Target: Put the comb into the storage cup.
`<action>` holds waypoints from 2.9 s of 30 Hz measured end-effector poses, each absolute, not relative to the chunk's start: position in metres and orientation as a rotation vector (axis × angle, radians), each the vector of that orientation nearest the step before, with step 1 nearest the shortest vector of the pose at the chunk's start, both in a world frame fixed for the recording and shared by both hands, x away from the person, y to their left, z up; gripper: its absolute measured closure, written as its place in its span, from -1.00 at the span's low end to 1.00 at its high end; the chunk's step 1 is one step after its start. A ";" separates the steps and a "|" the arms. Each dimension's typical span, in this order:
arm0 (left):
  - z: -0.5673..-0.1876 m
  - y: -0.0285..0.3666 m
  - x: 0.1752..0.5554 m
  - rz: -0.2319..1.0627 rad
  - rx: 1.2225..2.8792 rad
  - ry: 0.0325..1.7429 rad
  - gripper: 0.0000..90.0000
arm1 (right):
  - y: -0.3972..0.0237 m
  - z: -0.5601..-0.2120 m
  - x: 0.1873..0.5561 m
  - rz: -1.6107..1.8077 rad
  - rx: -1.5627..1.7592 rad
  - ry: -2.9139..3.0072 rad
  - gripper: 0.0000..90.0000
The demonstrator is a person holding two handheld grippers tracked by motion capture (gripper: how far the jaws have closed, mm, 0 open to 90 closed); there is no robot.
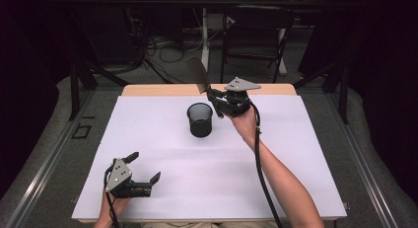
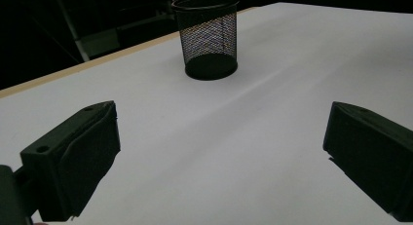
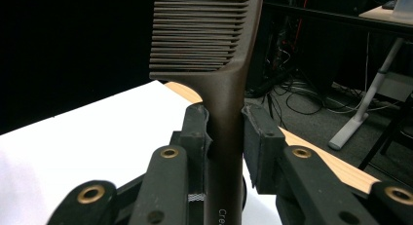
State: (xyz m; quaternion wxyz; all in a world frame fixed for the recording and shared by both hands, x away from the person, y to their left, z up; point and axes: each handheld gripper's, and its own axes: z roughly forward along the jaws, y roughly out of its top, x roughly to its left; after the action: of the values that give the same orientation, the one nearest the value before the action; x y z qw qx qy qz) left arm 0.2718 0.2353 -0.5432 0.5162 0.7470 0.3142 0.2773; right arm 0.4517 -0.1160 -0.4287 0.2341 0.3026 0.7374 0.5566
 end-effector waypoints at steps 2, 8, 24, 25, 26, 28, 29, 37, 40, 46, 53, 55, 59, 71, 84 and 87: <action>-0.543 0.235 0.272 0.664 1.794 0.753 -1.00 | -0.116 -0.428 0.452 1.533 0.830 2.021 0.62; -0.543 0.235 0.272 0.663 1.788 0.753 -1.00 | -0.113 -0.426 0.454 1.541 0.832 2.012 0.62; -0.543 0.235 0.272 0.661 1.787 0.752 -1.00 | -0.102 -0.422 0.461 1.553 0.802 1.987 0.62; -0.543 0.235 0.272 0.661 1.786 0.753 -1.00 | -0.101 -0.422 0.461 1.556 0.797 1.987 0.62; -0.543 0.236 0.272 0.662 1.787 0.752 -1.00 | -0.100 -0.422 0.461 1.553 0.794 1.989 0.62; -0.543 0.236 0.272 0.660 1.785 0.755 -1.00 | -0.099 -0.423 0.463 1.557 0.794 1.990 0.62; -0.543 0.236 0.272 0.660 1.787 0.752 -1.00 | -0.098 -0.424 0.464 1.558 0.797 1.986 0.62; -0.543 0.235 0.272 0.662 1.788 0.749 -1.00 | -0.097 -0.424 0.468 1.584 0.799 1.970 0.62; -0.542 0.235 0.271 0.662 1.783 0.751 -1.00 | -0.096 -0.424 0.469 1.594 0.797 1.963 0.62; -0.543 0.235 0.271 0.662 1.784 0.750 -1.00 | -0.094 -0.425 0.471 1.604 0.797 1.957 0.62; -0.543 0.235 0.272 0.662 1.786 0.750 -1.00 | -0.091 -0.427 0.474 1.607 0.795 1.957 0.62; -0.543 0.235 0.272 0.663 1.786 0.748 -1.00 | -0.090 -0.428 0.474 1.608 0.796 1.955 0.62; -0.542 0.235 0.271 0.662 1.785 0.748 -1.00 | -0.089 -0.428 0.474 1.609 0.790 1.956 0.62; -0.543 0.236 0.271 0.662 1.786 0.749 -1.00 | -0.084 -0.432 0.476 1.633 0.792 1.947 0.62; -0.543 0.236 0.272 0.660 1.786 0.749 -1.00 | -0.079 -0.440 0.481 1.647 0.793 1.944 0.62; -0.543 0.236 0.272 0.660 1.787 0.749 -1.00 | -0.077 -0.442 0.482 1.649 0.795 1.948 0.62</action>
State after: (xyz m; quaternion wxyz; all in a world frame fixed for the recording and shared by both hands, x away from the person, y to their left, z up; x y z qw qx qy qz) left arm 0.2723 0.2361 -0.5429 0.5205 0.7454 0.3124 0.2754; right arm 0.4820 -0.0770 -0.4423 0.2322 0.2892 0.7088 0.6000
